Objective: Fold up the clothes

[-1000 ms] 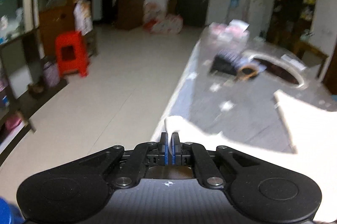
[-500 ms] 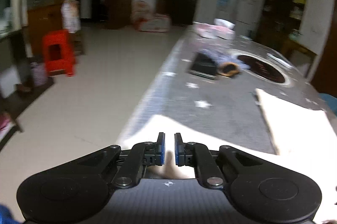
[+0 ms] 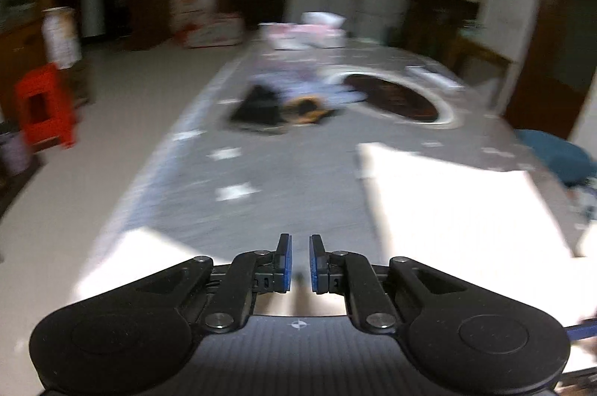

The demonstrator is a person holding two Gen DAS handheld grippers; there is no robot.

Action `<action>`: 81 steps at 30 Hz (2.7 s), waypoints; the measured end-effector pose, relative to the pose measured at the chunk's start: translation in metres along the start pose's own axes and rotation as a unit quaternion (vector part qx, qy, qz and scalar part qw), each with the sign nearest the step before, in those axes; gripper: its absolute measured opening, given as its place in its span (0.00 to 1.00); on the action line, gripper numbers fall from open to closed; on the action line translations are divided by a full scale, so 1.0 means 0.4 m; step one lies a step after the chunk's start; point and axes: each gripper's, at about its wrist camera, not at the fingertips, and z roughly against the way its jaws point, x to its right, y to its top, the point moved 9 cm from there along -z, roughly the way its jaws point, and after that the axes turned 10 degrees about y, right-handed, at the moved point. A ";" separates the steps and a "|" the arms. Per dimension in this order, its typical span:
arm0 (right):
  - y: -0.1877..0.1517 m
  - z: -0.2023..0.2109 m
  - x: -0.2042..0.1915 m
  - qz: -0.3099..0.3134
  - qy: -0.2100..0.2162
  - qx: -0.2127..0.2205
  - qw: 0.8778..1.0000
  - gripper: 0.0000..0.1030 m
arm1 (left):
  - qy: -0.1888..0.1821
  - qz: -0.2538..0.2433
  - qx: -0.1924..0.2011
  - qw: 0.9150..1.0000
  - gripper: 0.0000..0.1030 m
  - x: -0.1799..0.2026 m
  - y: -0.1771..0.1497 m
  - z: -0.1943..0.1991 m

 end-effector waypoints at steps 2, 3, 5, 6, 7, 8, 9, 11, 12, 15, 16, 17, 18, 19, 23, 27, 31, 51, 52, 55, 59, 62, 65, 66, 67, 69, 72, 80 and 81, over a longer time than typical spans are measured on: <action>-0.001 0.001 0.000 0.000 0.000 0.002 1.000 0.45 | -0.023 -0.014 -0.005 1.000 0.10 0.069 0.009 -0.027; -0.001 0.002 0.000 -0.001 0.001 0.002 1.000 0.45 | -0.031 -0.022 -0.007 0.999 0.10 0.099 0.011 -0.043; -0.002 0.003 0.000 -0.001 0.001 0.004 1.000 0.45 | -0.040 -0.042 -0.016 0.998 0.10 0.151 0.007 -0.073; -0.002 0.003 0.000 -0.002 0.002 0.006 1.000 0.45 | -0.037 -0.051 -0.018 0.998 0.10 0.166 0.005 -0.085; -0.002 0.004 0.000 -0.002 0.002 0.007 1.000 0.45 | -0.027 -0.061 -0.019 0.998 0.10 0.175 0.004 -0.100; -0.003 0.004 0.000 -0.003 0.003 0.007 1.000 0.45 | -0.018 -0.067 -0.021 0.997 0.10 0.175 0.003 -0.115; -0.003 0.005 0.000 -0.003 0.003 0.008 1.000 0.45 | -0.010 -0.068 -0.025 0.997 0.10 0.167 0.000 -0.127; -0.005 0.007 0.000 -0.002 0.005 0.009 1.000 0.46 | 0.003 -0.072 -0.031 0.997 0.10 0.147 -0.007 -0.144; -0.005 0.008 0.001 -0.002 0.006 0.009 1.000 0.46 | 0.002 -0.075 -0.028 0.997 0.10 0.142 -0.008 -0.146; -0.008 0.013 0.001 -0.002 0.008 0.008 1.000 0.47 | 0.001 -0.086 -0.025 0.996 0.13 0.137 -0.008 -0.148; -0.009 0.015 0.000 0.000 0.009 0.006 1.000 0.47 | 0.005 -0.095 -0.021 0.995 0.13 0.139 -0.008 -0.148; -0.010 0.016 0.000 0.001 0.009 0.005 1.000 0.47 | 0.008 -0.103 -0.018 0.994 0.13 0.141 -0.008 -0.149; -0.011 0.017 -0.001 0.002 0.009 0.003 1.000 0.47 | 0.010 -0.108 -0.016 0.994 0.13 0.142 -0.009 -0.146; -0.011 0.018 -0.002 0.002 0.010 0.002 1.000 0.47 | 0.010 -0.106 -0.018 0.994 0.14 0.141 -0.009 -0.145; -0.016 0.031 -0.001 -0.012 0.012 0.003 1.000 0.47 | 0.009 -0.098 -0.021 0.995 0.14 0.140 -0.007 -0.142; -0.006 0.068 0.025 -0.035 0.004 0.026 0.999 0.48 | 0.008 -0.102 -0.021 0.995 0.14 0.148 -0.008 -0.138; 0.008 0.090 0.078 -0.050 -0.030 0.045 0.997 0.48 | 0.010 -0.103 -0.020 0.994 0.14 0.152 -0.009 -0.139; -0.009 0.091 0.190 -0.081 -0.107 0.034 0.990 0.49 | 0.013 -0.101 -0.021 0.995 0.16 0.148 -0.014 -0.140; -0.022 0.094 0.193 -0.084 -0.110 0.031 0.990 0.49 | 0.012 -0.101 -0.021 0.995 0.16 0.148 -0.014 -0.140; -0.056 0.114 0.192 -0.091 -0.114 0.026 0.989 0.49 | 0.011 -0.102 -0.021 0.994 0.17 0.148 -0.014 -0.142; -0.053 0.155 0.184 -0.105 -0.109 0.053 0.987 0.49 | 0.014 -0.101 -0.021 0.995 0.19 0.148 -0.013 -0.142; -0.055 0.190 0.179 -0.105 -0.113 0.072 0.985 0.49 | 0.016 -0.099 -0.023 0.995 0.20 0.147 -0.011 -0.142; -0.097 0.212 0.214 -0.135 -0.132 0.070 0.980 0.48 | 0.017 -0.100 -0.025 0.995 0.20 0.150 -0.007 -0.138; -0.115 0.220 0.229 -0.149 -0.138 0.068 0.977 0.48 | 0.017 -0.101 -0.025 0.994 0.20 0.152 -0.005 -0.136; -0.133 0.232 0.245 -0.163 -0.145 0.068 0.974 0.48 | 0.017 -0.102 -0.024 0.994 0.20 0.156 -0.002 -0.132; -0.164 0.264 0.277 -0.187 -0.162 0.073 0.966 0.48 | 0.016 -0.107 -0.017 0.994 0.19 0.171 0.008 -0.120; -0.189 0.320 0.327 -0.211 -0.193 0.092 0.954 0.48 | 0.002 -0.120 -0.004 0.993 0.19 0.207 0.025 -0.102; -0.280 0.419 0.539 -0.295 -0.293 0.128 0.901 0.40 | -0.037 -0.158 -0.007 0.987 0.19 0.315 0.015 -0.106; -0.293 0.427 0.561 -0.309 -0.297 0.133 0.894 0.40 | -0.040 -0.159 -0.009 0.986 0.19 0.321 0.012 -0.107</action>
